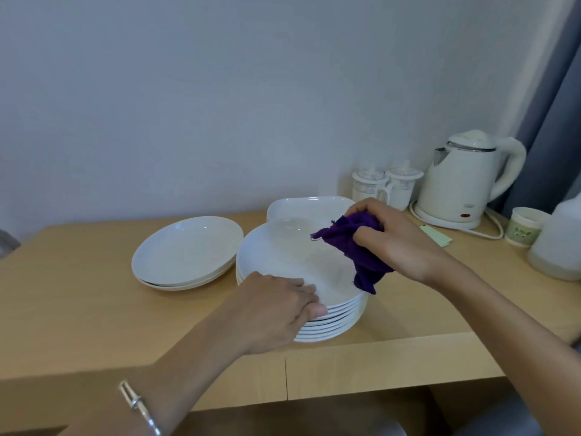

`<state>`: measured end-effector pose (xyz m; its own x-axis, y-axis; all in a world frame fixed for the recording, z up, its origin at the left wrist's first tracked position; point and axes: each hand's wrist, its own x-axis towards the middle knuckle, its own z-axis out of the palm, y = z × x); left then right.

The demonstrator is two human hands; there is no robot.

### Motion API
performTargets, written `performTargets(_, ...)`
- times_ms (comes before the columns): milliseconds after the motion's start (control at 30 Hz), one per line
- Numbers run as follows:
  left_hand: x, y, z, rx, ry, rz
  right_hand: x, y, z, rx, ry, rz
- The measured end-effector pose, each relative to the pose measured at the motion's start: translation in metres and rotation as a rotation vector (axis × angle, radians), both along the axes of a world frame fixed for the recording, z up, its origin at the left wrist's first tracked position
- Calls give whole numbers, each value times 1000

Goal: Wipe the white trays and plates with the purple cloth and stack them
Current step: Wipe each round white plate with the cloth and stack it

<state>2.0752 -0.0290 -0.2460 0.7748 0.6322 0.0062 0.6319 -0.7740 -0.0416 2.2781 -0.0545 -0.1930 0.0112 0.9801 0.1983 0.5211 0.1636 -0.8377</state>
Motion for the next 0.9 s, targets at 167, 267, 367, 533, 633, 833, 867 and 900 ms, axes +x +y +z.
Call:
performTargets(167,0,8,-7,56,-37,-39,4,-6,6,45,43,8)
performTargets(267,-2,14,-13,96,-57,-50,3,-10,3,40,44,40)
performTargets(367,-3,14,-17,103,-97,-59,2,-20,0,68,89,39)
performTargets(533,-2,10,-14,122,-181,-107,9,-57,-20,161,-42,92)
performTargets(633,-3,10,-15,150,-203,-110,12,-68,-50,101,-387,140)
performTargets(833,-6,15,-23,136,-213,-89,14,-60,-78,180,-576,86)
performTargets(867,-6,15,-22,130,-214,-83,14,-61,-79,186,-582,86)
performTargets(900,-5,15,-22,126,-213,-82,14,-61,-79,189,-588,86)
